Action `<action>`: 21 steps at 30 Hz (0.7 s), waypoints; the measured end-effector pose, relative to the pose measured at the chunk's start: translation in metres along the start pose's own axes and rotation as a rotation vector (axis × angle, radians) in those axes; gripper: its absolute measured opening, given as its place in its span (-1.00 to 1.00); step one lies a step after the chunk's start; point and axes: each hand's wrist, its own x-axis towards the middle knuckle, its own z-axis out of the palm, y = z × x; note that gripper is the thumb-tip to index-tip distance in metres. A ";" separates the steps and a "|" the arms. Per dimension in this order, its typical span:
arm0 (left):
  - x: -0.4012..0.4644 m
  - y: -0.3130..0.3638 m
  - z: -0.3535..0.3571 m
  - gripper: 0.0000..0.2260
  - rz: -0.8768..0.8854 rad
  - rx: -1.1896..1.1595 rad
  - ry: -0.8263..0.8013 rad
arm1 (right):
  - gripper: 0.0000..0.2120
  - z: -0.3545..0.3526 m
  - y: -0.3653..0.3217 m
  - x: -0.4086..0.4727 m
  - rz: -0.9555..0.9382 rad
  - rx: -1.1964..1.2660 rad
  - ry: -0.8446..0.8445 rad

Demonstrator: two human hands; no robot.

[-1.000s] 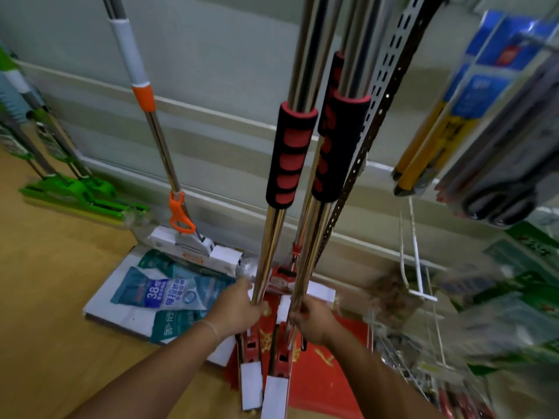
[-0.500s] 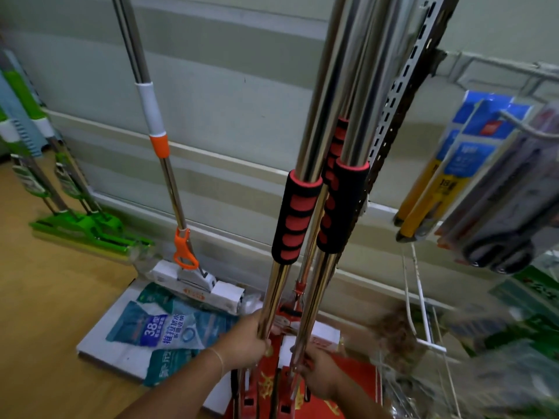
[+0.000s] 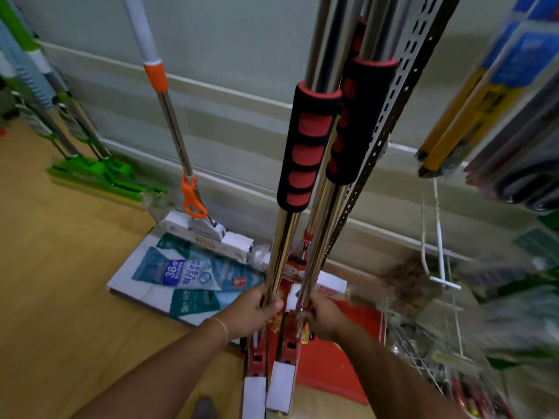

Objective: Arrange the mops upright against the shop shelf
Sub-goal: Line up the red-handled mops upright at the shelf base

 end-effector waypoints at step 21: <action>-0.004 -0.029 -0.047 -0.83 0.076 0.105 0.051 | -0.62 0.026 -0.011 0.011 0.278 0.087 0.355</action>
